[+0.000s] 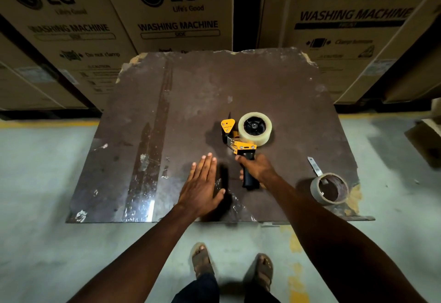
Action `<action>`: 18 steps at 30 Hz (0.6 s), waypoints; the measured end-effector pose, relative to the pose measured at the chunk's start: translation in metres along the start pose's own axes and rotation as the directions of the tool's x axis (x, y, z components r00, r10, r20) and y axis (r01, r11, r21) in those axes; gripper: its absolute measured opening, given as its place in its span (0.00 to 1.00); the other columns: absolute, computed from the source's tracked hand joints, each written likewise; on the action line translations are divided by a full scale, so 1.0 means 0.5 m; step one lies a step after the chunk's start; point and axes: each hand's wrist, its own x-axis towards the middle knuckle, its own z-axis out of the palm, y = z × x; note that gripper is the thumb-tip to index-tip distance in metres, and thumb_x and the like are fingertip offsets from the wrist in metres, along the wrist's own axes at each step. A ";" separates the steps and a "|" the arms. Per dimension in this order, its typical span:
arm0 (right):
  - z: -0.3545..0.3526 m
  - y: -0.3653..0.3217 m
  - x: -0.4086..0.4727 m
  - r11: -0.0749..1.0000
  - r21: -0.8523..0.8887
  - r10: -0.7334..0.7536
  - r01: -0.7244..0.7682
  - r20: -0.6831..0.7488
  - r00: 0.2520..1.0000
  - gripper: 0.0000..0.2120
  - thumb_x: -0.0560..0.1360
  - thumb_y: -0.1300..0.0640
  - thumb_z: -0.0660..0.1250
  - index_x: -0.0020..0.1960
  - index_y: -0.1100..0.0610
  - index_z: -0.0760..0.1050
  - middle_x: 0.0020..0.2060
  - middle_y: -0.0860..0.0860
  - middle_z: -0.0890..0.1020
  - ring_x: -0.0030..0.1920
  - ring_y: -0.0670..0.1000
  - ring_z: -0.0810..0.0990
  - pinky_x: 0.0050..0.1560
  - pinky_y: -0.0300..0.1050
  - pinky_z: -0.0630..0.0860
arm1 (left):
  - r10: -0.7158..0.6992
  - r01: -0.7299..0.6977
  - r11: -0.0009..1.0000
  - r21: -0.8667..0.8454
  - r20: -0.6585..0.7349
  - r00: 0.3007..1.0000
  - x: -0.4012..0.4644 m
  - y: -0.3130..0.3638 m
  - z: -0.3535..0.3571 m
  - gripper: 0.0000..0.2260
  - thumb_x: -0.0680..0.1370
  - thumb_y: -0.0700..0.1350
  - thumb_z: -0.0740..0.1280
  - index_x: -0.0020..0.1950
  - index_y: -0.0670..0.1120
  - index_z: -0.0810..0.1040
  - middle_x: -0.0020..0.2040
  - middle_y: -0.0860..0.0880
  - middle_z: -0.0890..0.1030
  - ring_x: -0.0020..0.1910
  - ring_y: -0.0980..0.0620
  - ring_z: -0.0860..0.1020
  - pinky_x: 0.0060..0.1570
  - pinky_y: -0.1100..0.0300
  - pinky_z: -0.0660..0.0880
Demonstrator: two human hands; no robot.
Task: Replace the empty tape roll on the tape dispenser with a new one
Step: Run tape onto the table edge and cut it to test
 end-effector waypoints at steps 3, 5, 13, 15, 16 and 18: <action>0.007 0.005 -0.007 0.999 0.032 -0.004 0.004 -0.017 1.000 0.20 0.64 0.39 0.76 0.42 0.56 0.80 0.32 0.58 0.85 0.33 0.61 0.86 0.40 0.62 0.84 | -0.011 0.012 0.999 -0.046 0.018 1.000 0.010 0.002 -0.006 0.40 0.79 0.60 0.54 0.81 0.39 0.44 0.82 0.41 0.44 0.81 0.43 0.42 0.79 0.44 0.45; 0.015 -0.002 -0.020 0.998 0.058 -0.008 0.011 -0.051 0.999 0.15 0.68 0.44 0.74 0.42 0.56 0.79 0.30 0.57 0.82 0.29 0.58 0.82 0.35 0.59 0.82 | -0.034 0.035 0.994 -0.099 0.007 0.999 0.018 0.000 -0.013 0.40 0.79 0.59 0.57 0.81 0.40 0.43 0.82 0.42 0.43 0.81 0.44 0.42 0.79 0.46 0.43; 0.026 -0.010 -0.059 1.000 0.024 0.013 -0.009 -0.183 0.983 0.15 0.68 0.46 0.71 0.38 0.58 0.79 0.27 0.54 0.81 0.25 0.54 0.79 0.31 0.48 0.77 | -0.078 0.078 0.946 -0.316 0.011 0.997 0.052 -0.030 -0.045 0.37 0.82 0.57 0.60 0.81 0.40 0.46 0.82 0.42 0.49 0.82 0.45 0.48 0.79 0.52 0.48; 0.032 -0.016 -0.075 0.999 0.042 0.005 0.002 -0.179 0.984 0.10 0.72 0.50 0.71 0.39 0.56 0.76 0.27 0.55 0.79 0.24 0.54 0.76 0.29 0.45 0.74 | -0.134 0.126 0.894 -0.429 0.013 0.991 0.070 -0.036 -0.058 0.34 0.82 0.56 0.61 0.81 0.42 0.51 0.82 0.42 0.56 0.80 0.45 0.56 0.76 0.54 0.55; 0.033 -0.017 -0.082 0.999 0.047 0.002 0.006 -0.177 0.984 0.10 0.73 0.51 0.71 0.39 0.56 0.75 0.27 0.55 0.78 0.23 0.53 0.75 0.28 0.44 0.73 | -0.160 0.141 0.870 -0.473 0.000 0.987 0.080 -0.037 -0.064 0.33 0.82 0.55 0.63 0.81 0.42 0.55 0.80 0.42 0.61 0.79 0.44 0.61 0.74 0.54 0.59; 0.033 -0.016 -0.096 0.999 0.051 0.016 -0.007 -0.174 0.985 0.09 0.74 0.52 0.71 0.40 0.56 0.76 0.26 0.55 0.77 0.22 0.53 0.74 0.26 0.41 0.72 | -0.210 0.156 0.832 -0.532 -0.042 0.977 0.100 -0.034 -0.074 0.30 0.80 0.53 0.67 0.78 0.42 0.63 0.75 0.41 0.70 0.73 0.42 0.70 0.69 0.53 0.66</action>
